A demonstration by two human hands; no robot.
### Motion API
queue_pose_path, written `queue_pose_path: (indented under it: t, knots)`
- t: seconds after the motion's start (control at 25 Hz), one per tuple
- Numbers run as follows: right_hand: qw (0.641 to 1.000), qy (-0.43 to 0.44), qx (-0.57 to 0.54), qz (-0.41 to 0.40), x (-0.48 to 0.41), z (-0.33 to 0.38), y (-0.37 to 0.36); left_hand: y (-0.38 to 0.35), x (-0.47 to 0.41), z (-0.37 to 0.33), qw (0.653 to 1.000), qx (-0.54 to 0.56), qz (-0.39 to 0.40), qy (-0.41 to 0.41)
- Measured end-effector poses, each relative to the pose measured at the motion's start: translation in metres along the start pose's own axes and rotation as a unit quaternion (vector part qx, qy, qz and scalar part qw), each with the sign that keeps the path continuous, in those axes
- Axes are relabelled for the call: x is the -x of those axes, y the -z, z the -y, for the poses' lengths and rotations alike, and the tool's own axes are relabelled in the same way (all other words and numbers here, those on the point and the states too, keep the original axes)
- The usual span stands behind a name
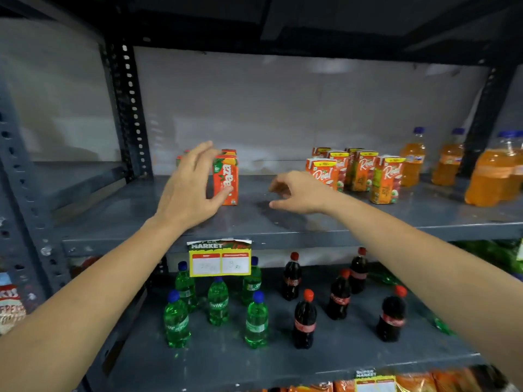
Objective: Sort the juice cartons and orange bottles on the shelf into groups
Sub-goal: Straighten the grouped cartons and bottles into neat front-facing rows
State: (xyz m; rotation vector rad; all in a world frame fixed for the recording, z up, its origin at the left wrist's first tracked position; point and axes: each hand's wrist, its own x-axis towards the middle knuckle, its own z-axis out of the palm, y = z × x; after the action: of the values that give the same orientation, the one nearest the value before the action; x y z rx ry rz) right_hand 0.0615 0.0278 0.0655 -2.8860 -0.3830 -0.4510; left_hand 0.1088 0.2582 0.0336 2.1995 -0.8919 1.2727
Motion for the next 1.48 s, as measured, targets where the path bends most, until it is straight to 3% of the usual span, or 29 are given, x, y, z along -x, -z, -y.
queue_pose_path:
  t: [0.32, 0.48, 0.6, 0.76, 1.0, 1.48]
  knots:
    - [0.996, 0.028, 0.058, 0.055, 0.065, -0.073, 0.062, -0.070, -0.074, -0.116, 0.981, 0.103, 0.159, -0.035]
    - [0.995, 0.022, 0.087, -0.037, 0.076, -0.124, 0.101, -0.086, -0.092, -0.125, 0.972, 0.105, 0.210, 0.019]
    - [0.991, 0.021, 0.107, -0.077, 0.067, -0.170, 0.128, -0.094, -0.105, -0.130, 0.969, 0.129, 0.202, 0.065]
    - [0.992, 0.001, 0.124, 0.022, 0.053, -0.211, 0.128, -0.110, -0.113, -0.143, 0.966, 0.142, 0.188, 0.106]
    - [0.998, 0.030, 0.048, 0.029, 0.043, -0.230, 0.128, -0.150, -0.128, -0.175, 0.963, 0.161, 0.170, 0.135]
    - [0.996, 0.070, 0.023, -0.058, 0.038, -0.248, 0.106, -0.167, -0.134, -0.184, 0.940, 0.206, 0.170, 0.213]
